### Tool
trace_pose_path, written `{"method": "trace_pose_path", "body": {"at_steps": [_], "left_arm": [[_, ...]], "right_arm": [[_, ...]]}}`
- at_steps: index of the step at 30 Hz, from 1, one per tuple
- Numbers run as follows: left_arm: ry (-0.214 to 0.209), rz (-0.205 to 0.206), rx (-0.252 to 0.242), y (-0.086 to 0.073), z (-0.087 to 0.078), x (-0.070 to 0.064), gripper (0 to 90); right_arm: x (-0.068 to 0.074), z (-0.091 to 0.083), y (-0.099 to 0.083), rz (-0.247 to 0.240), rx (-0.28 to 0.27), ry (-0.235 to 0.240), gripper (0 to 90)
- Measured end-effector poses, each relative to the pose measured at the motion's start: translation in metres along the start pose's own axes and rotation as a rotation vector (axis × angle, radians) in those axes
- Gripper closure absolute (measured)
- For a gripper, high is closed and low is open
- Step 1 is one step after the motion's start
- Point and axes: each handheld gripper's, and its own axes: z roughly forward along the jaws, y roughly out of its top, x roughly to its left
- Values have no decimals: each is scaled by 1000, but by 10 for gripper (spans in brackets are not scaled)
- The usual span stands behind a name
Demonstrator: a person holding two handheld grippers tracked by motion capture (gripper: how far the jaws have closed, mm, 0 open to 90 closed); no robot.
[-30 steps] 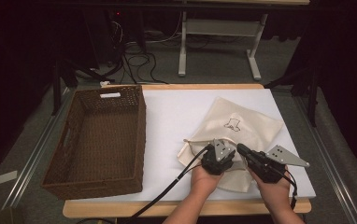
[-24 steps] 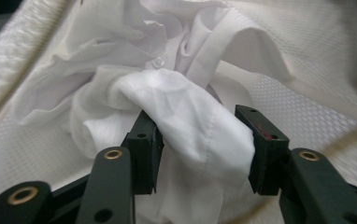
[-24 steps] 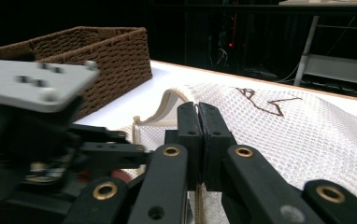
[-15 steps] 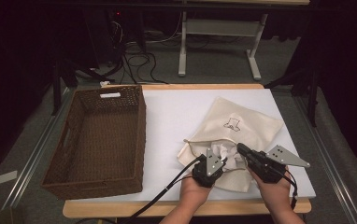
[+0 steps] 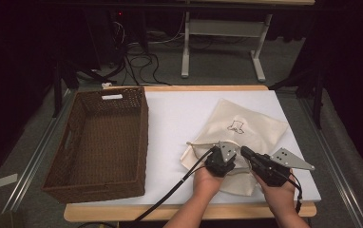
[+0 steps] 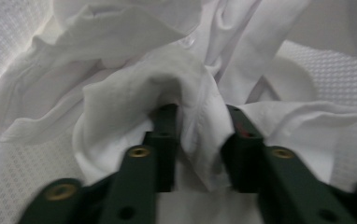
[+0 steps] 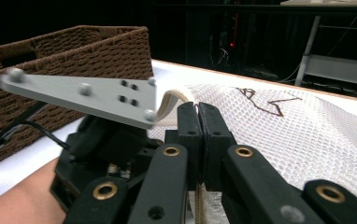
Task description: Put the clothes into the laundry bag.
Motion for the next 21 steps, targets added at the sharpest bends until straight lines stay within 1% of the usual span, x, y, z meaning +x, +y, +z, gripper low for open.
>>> {"method": "trace_pose_path", "body": {"at_steps": [1, 2, 3, 4, 5, 7, 8, 10, 11, 12, 13, 15, 17, 19, 21], "left_arm": [[-3, -4, -12, -1, -5, 1, 529], [-9, -8, -27, -1, -10, 1, 457], [-20, -12, -40, -2, -15, 3, 435], [-22, -21, -54, -3, -21, 3, 435], [-33, -29, -61, -4, -27, 4, 407], [-37, -36, -74, -8, -37, 5, 374], [-37, -35, -75, -10, -42, 5, 355], [-50, -34, -73, -16, -49, 5, 344], [-47, -27, -73, -19, -52, 3, 337], [-45, -17, -66, -23, -54, 2, 338], [-49, -9, -45, -26, -54, 1, 338], [-59, -3, 9, -31, -51, 0, 352], [-78, -14, 58, -31, -45, 0, 409], [-99, -25, 89, -28, -41, 1, 493], [-106, -16, 117, -26, -36, 0, 644]], "right_arm": [[0, 0, 0, 1, 1, 0, 895], [1, 0, 0, -2, 2, -2, 896], [2, 0, 0, -1, 3, -3, 896], [2, 0, 0, -1, 3, -3, 896], [2, 0, 0, -5, 1, -1, 895], [3, 0, 1, -9, 1, -3, 896], [3, 0, 1, -8, 1, -4, 896], [3, 0, 1, -4, 0, -2, 896], [3, 1, 1, -4, 1, -2, 895], [3, 1, 1, -2, 1, -1, 895], [3, 1, 1, -2, 1, -1, 895], [3, 1, 1, -3, 0, -2, 895], [3, 1, 1, -3, 1, -4, 895], [3, 1, 1, 0, 2, 1, 895], [3, 1, 1, 0, 1, 1, 895]]}}
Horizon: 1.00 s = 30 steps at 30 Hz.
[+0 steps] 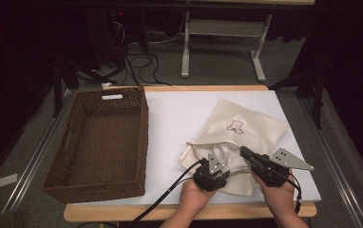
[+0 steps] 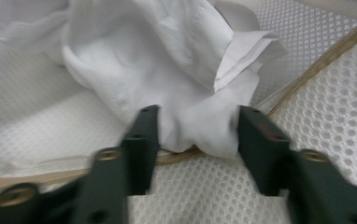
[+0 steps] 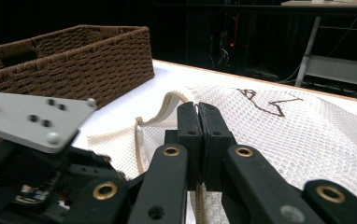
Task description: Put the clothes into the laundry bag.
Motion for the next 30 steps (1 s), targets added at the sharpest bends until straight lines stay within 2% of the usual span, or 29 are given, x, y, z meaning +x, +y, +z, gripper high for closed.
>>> {"method": "trace_pose_path", "body": {"at_steps": [2, 4, 7, 10, 12, 14, 20, 24, 30], "left_arm": [[16, 6, 32, 2, 4, -1, 785], [33, 29, 47, 6, 8, -3, 851], [70, 23, 28, 14, 15, 1, 867], [115, -14, -23, 23, 23, 6, 858], [134, -16, -52, 25, 30, 7, 853], [133, -21, -31, 25, 34, 8, 830], [109, -25, -68, 22, 23, 9, 606], [98, -33, -76, 15, 14, 8, 502], [69, -33, -83, 4, -4, 6, 452]], "right_arm": [[-1, 0, 0, -2, -1, 1, 896], [-1, 0, 0, -4, -2, 1, 895], [0, -1, 0, -1, -1, -5, 895], [0, -1, 0, -7, -1, -4, 895], [0, -1, -1, -7, -2, -2, 896], [0, 0, -1, -7, 1, 2, 896], [1, 2, -3, -11, 11, 6, 895], [3, 2, -3, -16, 14, 6, 895], [4, 4, -5, -16, 28, 5, 895]]}}
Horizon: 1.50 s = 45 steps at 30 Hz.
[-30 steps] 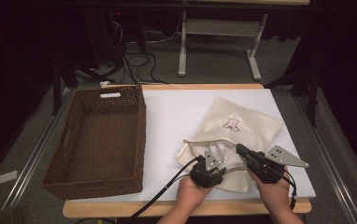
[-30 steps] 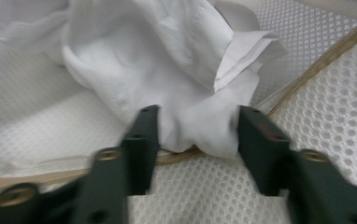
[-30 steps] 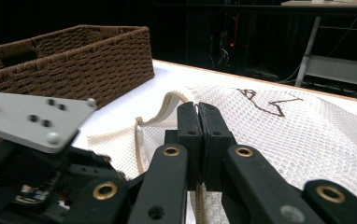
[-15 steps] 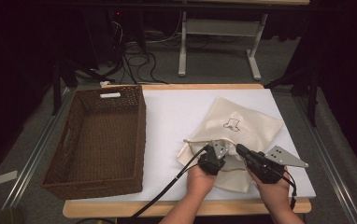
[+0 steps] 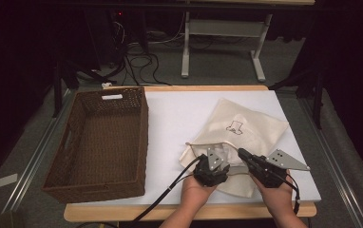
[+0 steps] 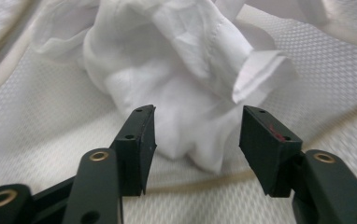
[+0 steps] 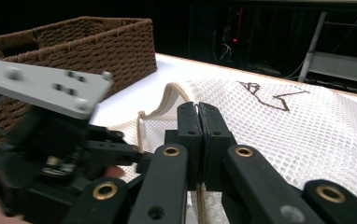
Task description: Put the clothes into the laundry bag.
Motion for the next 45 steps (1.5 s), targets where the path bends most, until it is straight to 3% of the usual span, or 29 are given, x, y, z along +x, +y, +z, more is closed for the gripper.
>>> {"method": "trace_pose_path", "body": {"at_steps": [5, 12, 14, 15, 16, 18, 19, 20, 23, 26, 29, 35, 39, 42, 45], "left_arm": [[-11, 7, -8, -5, -19, 4, 442], [23, 35, -33, -3, -63, 19, 457], [50, 52, -46, -6, -72, 24, 458], [58, 33, -64, -10, -78, 30, 459], [58, 33, -64, -10, -78, 30, 462], [61, -6, -81, -16, -81, 35, 464], [71, -14, -76, -18, -81, 38, 464], [81, -18, -68, -20, -81, 39, 464], [130, -3, -59, -23, -79, 43, 463], [146, -26, -36, -27, -76, 49, 461], [171, -16, -20, -29, -74, 51, 457], [201, -4, -21, -29, -70, 52, 444], [212, -9, 11, -30, -62, 55, 439], [193, -35, 43, -28, -55, 59, 447], [148, -60, 95, -27, -47, 60, 532]], "right_arm": [[4, 3, -2, -17, 27, 8, 896], [11, 10, -7, -52, 92, 38, 895], [14, 16, -12, -62, 139, 53, 895], [17, 24, -25, -95, 222, 68, 895], [17, 24, -25, -95, 222, 68, 895], [18, 30, -36, -119, 300, 69, 894], [18, 36, -45, -118, 365, 68, 893], [18, 36, -45, -118, 365, 68, 893], [12, 39, -56, -122, 449, 34, 894], [7, 35, -58, -112, 468, 23, 895], [4, 31, -59, -131, 485, 4, 895], [-4, 20, -61, -124, 489, -13, 896], [-8, 16, -62, -126, 493, -17, 896], [-11, 12, -62, -133, 498, -27, 896], [-14, 10, -63, -131, 497, -29, 896]]}}
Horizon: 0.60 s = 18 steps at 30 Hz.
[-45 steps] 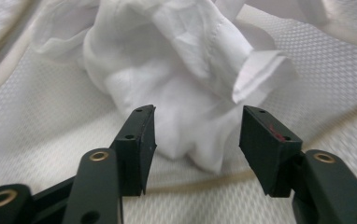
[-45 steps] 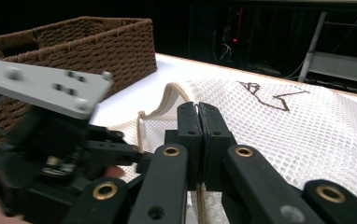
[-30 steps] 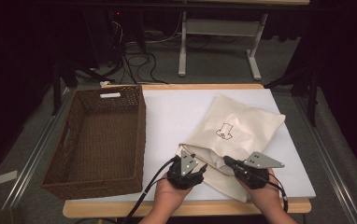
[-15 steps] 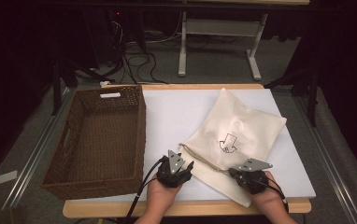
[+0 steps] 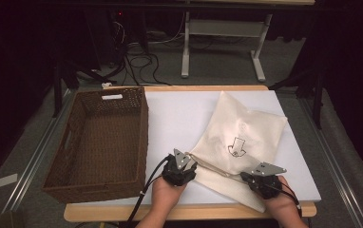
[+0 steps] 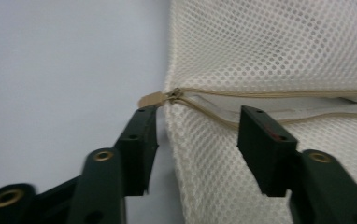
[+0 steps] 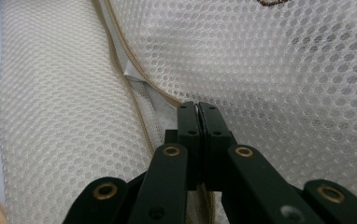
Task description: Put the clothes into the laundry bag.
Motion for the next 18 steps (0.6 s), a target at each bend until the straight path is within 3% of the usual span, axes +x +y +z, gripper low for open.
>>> {"method": "trace_pose_path", "body": {"at_steps": [3, 6, 12, 15, 18], "left_arm": [[5, 0, 44, -2, 5, -1, 657], [-4, -3, 41, -3, 1, -1, 824], [-59, 103, 65, -14, -18, -27, 852], [-120, 130, 59, -18, -27, -44, 850], [-144, 171, 59, -22, -30, -58, 844]], "right_arm": [[-1, -1, -1, 4, -3, 0, 896], [-5, -1, -2, 13, -4, -9, 896], [-20, -3, -5, 30, -1, -43, 894], [-32, -6, -9, 28, 1, -73, 893], [-44, -9, -14, 43, -2, -88, 892]]}}
